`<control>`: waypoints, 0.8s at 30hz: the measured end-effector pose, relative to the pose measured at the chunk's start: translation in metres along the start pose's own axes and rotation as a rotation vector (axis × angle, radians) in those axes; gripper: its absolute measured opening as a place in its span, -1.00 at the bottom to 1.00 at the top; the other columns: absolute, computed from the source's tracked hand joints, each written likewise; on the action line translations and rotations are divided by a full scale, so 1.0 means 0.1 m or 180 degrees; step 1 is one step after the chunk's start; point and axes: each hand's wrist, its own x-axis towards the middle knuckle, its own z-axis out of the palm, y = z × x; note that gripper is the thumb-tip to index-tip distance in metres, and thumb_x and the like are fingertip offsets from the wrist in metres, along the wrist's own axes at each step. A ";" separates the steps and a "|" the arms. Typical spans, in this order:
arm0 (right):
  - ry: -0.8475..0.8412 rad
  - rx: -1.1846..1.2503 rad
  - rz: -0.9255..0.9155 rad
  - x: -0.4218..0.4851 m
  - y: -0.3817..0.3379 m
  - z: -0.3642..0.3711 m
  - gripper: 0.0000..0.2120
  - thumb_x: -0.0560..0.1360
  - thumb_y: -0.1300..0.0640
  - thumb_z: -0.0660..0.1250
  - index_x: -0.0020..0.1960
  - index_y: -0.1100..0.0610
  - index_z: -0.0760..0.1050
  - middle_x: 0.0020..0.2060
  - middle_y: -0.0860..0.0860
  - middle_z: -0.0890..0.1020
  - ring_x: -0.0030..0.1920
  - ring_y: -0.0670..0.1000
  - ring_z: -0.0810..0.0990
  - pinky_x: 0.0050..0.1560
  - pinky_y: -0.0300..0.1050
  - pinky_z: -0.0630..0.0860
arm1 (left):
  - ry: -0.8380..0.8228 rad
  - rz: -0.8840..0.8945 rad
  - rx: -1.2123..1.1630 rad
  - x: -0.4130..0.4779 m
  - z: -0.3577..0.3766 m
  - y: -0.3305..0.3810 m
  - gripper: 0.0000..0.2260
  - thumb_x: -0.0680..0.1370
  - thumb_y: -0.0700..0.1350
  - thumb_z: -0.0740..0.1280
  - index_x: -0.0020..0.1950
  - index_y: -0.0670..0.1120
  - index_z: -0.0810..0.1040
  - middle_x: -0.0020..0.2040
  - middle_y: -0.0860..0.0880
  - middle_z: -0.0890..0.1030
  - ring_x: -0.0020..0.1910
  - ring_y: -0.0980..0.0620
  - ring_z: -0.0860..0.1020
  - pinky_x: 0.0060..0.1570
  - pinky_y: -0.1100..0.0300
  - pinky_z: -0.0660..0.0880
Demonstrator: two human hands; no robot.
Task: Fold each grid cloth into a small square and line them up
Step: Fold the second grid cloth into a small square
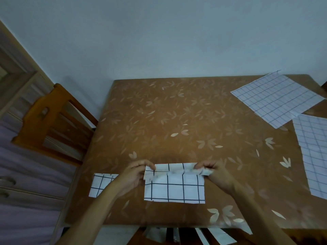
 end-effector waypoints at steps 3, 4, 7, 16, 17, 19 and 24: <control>-0.0091 0.0035 0.0269 0.03 0.04 0.00 -0.58 0.52 0.43 0.11 -0.21 0.15 0.70 -0.08 0.04 0.71 -0.01 0.08 0.63 0.00 -0.09 0.56 | 0.0052 -0.0045 -0.0044 0.03 -0.04 -0.06 -0.64 0.64 -0.26 0.08 -0.09 -0.14 0.68 0.04 -0.14 0.65 0.02 -0.12 0.60 -0.03 0.01 0.53; -0.0063 0.0133 0.0372 0.04 0.07 0.00 -0.61 0.53 0.41 0.12 -0.17 0.19 0.71 -0.04 0.05 0.71 0.03 0.09 0.63 0.04 -0.08 0.57 | 0.0054 -0.0070 -0.0018 0.04 -0.04 -0.08 -0.66 0.65 -0.21 0.09 -0.04 -0.14 0.67 0.07 -0.14 0.67 0.05 -0.12 0.61 0.00 0.02 0.55; -0.0024 0.0377 0.0571 0.09 0.19 0.04 -0.77 0.57 0.23 0.26 -0.03 0.20 0.71 0.06 0.07 0.70 0.11 0.10 0.65 0.17 0.03 0.59 | 0.0173 -0.0050 0.0336 0.06 -0.07 -0.19 -0.84 0.61 -0.11 0.30 0.05 -0.03 0.69 0.12 -0.07 0.69 0.11 -0.07 0.65 0.12 -0.03 0.60; 0.0488 -0.0743 0.0585 0.41 0.89 0.37 -0.74 0.48 0.24 0.41 -0.04 -0.14 0.63 -0.08 -0.01 0.70 -0.03 0.07 0.67 -0.01 -0.02 0.64 | 0.1199 0.0972 0.2450 0.39 0.03 -0.89 -0.59 0.55 -0.23 0.39 0.39 -0.01 0.49 0.38 0.08 0.45 0.36 0.07 0.42 0.26 0.24 0.43; 0.0475 -0.0879 0.0632 0.45 0.94 0.41 -0.74 0.49 0.23 0.38 -0.03 -0.15 0.61 -0.09 -0.02 0.69 -0.05 0.05 0.66 -0.06 -0.11 0.62 | 0.1223 0.1118 0.2933 0.45 0.03 -1.02 -0.54 0.56 -0.18 0.38 0.45 -0.02 0.43 0.46 0.03 0.38 0.42 0.03 0.36 0.36 0.14 0.39; 0.0491 -0.1260 0.0553 0.49 0.99 0.48 -0.73 0.47 0.25 0.33 0.04 -0.08 0.58 -0.05 -0.02 0.65 -0.04 0.03 0.61 -0.13 -0.28 0.52 | 0.0977 0.1253 0.3737 0.55 0.04 -1.23 -0.50 0.58 -0.08 0.33 0.52 -0.03 0.34 0.56 -0.07 0.24 0.52 -0.05 0.24 0.44 0.01 0.30; 0.1119 -0.3116 0.0000 0.48 1.15 0.85 -0.44 0.41 0.27 0.34 0.41 0.18 0.37 0.43 0.17 0.34 0.40 0.17 0.35 0.39 0.04 0.35 | 0.0368 0.1232 0.4720 0.68 0.19 -1.52 -0.48 0.59 0.02 0.11 0.55 -0.06 0.29 0.57 -0.10 0.25 0.55 -0.09 0.24 0.42 -0.11 0.36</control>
